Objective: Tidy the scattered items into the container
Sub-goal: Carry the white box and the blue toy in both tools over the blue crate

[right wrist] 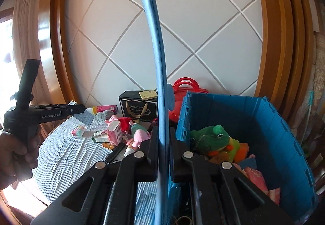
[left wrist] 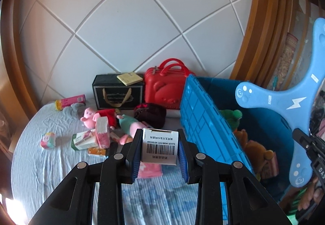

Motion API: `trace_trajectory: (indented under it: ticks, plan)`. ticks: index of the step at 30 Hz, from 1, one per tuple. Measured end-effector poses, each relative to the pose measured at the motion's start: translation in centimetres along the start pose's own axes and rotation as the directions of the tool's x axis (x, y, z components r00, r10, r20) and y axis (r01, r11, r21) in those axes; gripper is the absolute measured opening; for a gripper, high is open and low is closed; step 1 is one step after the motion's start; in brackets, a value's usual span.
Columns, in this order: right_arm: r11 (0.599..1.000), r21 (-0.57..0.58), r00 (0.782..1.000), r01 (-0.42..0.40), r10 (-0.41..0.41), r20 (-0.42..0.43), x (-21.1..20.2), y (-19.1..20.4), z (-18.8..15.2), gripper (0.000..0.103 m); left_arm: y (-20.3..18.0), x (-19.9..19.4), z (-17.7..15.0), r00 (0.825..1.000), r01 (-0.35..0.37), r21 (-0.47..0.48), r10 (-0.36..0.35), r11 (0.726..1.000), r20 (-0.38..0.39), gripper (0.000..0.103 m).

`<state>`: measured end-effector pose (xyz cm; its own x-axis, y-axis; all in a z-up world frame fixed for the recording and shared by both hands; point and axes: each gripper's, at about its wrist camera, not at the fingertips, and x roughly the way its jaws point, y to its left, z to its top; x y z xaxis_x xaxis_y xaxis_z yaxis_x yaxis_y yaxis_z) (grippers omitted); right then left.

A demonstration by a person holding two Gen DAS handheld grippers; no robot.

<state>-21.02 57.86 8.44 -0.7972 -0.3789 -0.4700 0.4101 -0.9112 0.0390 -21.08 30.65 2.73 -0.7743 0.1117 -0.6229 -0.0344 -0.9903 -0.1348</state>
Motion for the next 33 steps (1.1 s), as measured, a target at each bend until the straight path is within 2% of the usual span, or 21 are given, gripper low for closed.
trace_trajectory:
  ticks: [6,11,19,23,27,33]
  plan:
    - [0.997,0.039,0.997,0.073,-0.073,-0.009,-1.1,-4.4,-0.7,0.008,-5.8,1.6,1.2,0.996,0.086,0.066,-0.086,0.994,-0.002,0.031]
    - [0.99,0.077,0.993,0.116,-0.115,-0.017,-1.8,-7.9,-1.0,0.008,-11.2,2.6,1.1,0.985,0.174,0.121,-0.172,0.977,-0.027,0.031]
    - [0.977,0.11,0.983,0.185,-0.182,-0.036,-2.5,-12.2,-1.2,0.008,-20.3,3.4,-0.6,0.946,0.323,0.228,-0.311,0.919,-0.087,0.031]
    - [0.97,0.11,0.975,0.218,-0.212,-0.066,-2.3,-14.2,-1.4,0.008,-23.5,3.6,-1.3,0.926,0.377,0.263,-0.361,0.888,-0.107,0.031]
    - [0.967,0.101,0.97,0.235,-0.226,-0.094,-1.4,-16.0,-1.4,0.008,-25.7,4.1,-1.9,0.905,0.425,0.273,-0.404,0.863,-0.131,0.031]
    - [0.965,0.095,0.967,0.246,-0.238,-0.091,-0.4,-18.1,-0.5,0.008,-27.7,4.9,-2.9,0.89,0.455,0.276,-0.423,0.846,-0.171,0.031]
